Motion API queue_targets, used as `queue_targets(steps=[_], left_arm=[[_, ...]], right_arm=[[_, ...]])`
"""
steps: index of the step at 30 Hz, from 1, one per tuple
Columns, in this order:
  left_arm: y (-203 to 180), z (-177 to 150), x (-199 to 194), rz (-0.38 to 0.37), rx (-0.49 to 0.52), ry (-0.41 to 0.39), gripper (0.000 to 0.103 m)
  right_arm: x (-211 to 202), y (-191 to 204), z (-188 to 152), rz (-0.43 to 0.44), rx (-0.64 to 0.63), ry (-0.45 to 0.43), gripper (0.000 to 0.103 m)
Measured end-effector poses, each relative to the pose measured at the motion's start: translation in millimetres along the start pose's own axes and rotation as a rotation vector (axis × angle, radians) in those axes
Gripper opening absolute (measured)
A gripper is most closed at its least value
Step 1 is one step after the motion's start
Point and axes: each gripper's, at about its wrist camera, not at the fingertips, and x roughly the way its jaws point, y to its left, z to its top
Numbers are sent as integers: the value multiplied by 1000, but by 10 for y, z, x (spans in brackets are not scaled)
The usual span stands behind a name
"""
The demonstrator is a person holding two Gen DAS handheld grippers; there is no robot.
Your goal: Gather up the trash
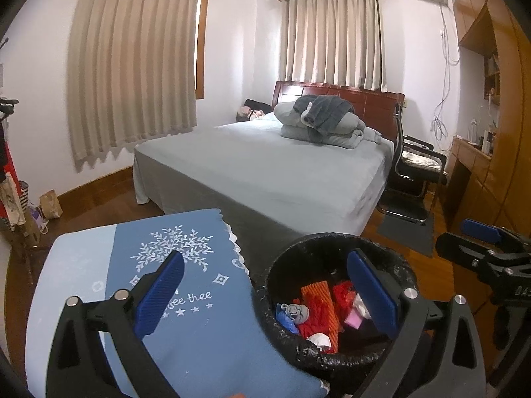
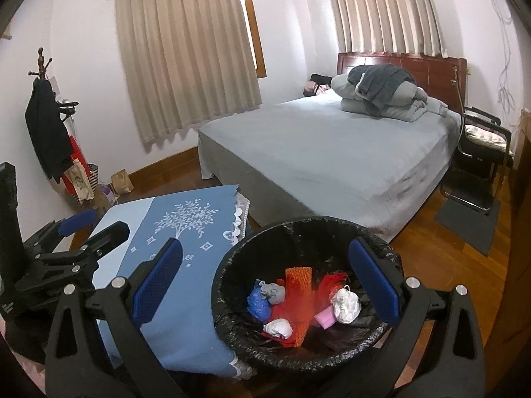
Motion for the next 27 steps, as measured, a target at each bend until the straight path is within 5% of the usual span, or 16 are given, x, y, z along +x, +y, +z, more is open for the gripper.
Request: queue_targets(steps=[27], left_arm=[[-1,12,-194,16,3,-30,97]], right_arm=[[-76,140,1,13,-29,-12,98]])
